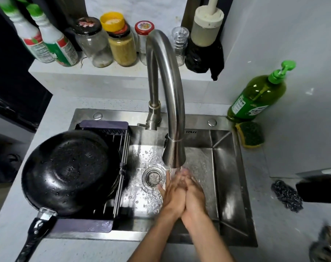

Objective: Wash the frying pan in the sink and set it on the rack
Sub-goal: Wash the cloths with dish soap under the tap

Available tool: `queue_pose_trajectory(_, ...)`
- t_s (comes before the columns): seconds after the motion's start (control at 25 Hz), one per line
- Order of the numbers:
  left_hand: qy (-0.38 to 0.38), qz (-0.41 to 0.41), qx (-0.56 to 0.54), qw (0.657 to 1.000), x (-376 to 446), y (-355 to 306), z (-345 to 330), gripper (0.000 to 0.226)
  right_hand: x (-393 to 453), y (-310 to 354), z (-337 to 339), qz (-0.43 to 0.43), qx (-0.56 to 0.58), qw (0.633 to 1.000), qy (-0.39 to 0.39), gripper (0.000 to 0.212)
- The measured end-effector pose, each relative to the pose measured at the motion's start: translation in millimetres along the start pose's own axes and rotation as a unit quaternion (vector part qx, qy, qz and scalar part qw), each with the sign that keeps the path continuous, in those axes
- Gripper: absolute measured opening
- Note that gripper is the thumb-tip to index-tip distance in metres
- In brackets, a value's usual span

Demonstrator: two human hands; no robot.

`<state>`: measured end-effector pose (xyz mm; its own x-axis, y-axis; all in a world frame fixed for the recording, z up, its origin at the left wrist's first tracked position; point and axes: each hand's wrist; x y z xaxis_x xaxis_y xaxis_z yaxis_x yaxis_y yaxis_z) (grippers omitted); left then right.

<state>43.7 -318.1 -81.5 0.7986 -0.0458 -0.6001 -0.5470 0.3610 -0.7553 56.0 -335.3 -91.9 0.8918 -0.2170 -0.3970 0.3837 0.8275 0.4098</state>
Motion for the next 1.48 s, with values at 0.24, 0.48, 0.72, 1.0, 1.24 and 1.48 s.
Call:
queue_pose_trajectory(0.24, 0.016, 0.038, 0.027, 0.999, -0.7, 8.0, -22.3, 0.051, 5.0, -69.0, 22.2, -0.240, 0.535, 0.807, -0.072, 0.027)
queue_pose_trajectory(0.48, -0.010, 0.062, -0.041, 0.997, -20.3, 13.5, -39.0, 0.021, 28.7, -99.5, 47.5, -0.306, 0.484, 0.817, -0.070, 0.026)
queue_pose_trajectory(0.72, 0.083, -0.027, -0.192, 0.977, -24.7, -14.8, -39.5, 0.045, -4.0, -117.9, 87.1, -0.164, 0.620, 0.754, 0.142, 0.044)
queue_pose_trajectory(1.0, 0.103, -0.094, -0.129, 0.982, -48.5, -33.8, -34.9, 0.022, -33.7, -171.8, 127.9, 0.012, 0.412, 0.911, 0.018, 0.043)
queue_pose_trajectory(1.24, 0.300, -0.103, -0.142, 0.938, -65.7, -51.0, -33.3, 0.063, -87.9, -185.5, 165.4, 0.094, 0.370, 0.912, 0.147, 0.037)
queue_pose_trajectory(1.48, 0.325, -0.168, -0.085, 0.927, -88.3, -37.1, -58.7, 0.017, -146.7, -220.0, 189.8, 0.013, 0.280, 0.951, 0.126, 0.033)
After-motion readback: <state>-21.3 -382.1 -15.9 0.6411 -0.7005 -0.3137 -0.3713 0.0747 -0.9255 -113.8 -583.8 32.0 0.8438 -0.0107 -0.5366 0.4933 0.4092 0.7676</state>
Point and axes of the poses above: each hand's wrist, its own x-axis towards the middle knuckle, its own z-axis out of the back of the hand, y = z × x, and after that the axes turned 1 degree about -y, right-handed
